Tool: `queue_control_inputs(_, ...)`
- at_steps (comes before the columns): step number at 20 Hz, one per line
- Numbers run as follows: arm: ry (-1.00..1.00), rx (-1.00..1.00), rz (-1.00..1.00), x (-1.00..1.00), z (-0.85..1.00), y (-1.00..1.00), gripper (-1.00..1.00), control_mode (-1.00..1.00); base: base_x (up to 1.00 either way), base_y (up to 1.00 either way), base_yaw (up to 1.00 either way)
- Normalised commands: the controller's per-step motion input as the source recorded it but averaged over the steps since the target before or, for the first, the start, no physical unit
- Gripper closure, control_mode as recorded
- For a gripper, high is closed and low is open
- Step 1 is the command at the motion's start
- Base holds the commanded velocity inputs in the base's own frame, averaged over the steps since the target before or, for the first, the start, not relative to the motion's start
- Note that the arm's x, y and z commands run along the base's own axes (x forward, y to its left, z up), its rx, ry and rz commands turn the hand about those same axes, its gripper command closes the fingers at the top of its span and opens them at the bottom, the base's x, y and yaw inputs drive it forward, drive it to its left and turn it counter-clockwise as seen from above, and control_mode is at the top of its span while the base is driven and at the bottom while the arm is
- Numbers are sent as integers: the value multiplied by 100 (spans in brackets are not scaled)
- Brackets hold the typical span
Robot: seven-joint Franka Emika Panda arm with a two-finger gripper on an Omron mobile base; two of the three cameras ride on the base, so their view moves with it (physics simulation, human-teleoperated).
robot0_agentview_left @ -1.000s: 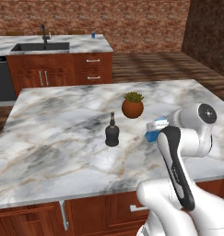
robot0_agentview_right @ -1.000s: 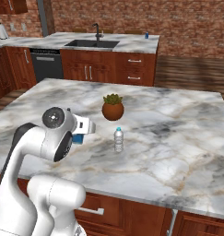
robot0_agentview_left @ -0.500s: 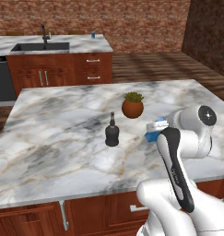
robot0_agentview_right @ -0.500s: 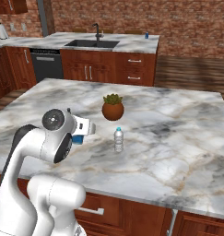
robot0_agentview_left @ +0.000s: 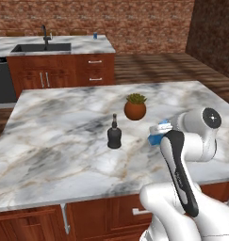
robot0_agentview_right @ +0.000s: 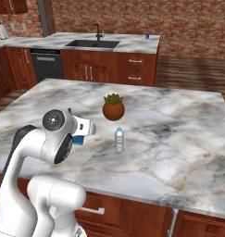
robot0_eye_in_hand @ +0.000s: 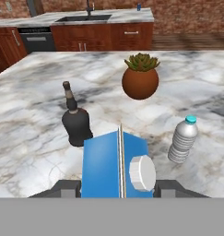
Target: Move the drinks to the dining counter.
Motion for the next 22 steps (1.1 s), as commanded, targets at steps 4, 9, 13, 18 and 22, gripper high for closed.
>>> queue_control_inputs(4,0,0,0,0,0,0,100,100,-40,-12,0)
queue_control_inputs(9,0,0,0,0,0,0,100,100,-44,-12,0)
queue_control_inputs(13,0,0,0,0,0,0,100,100,-46,-12,0)
queue_control_inputs(18,0,0,0,0,0,0,100,100,-39,-17,0)
queue_control_inputs(22,0,0,0,0,0,0,100,100,-27,-35,0)
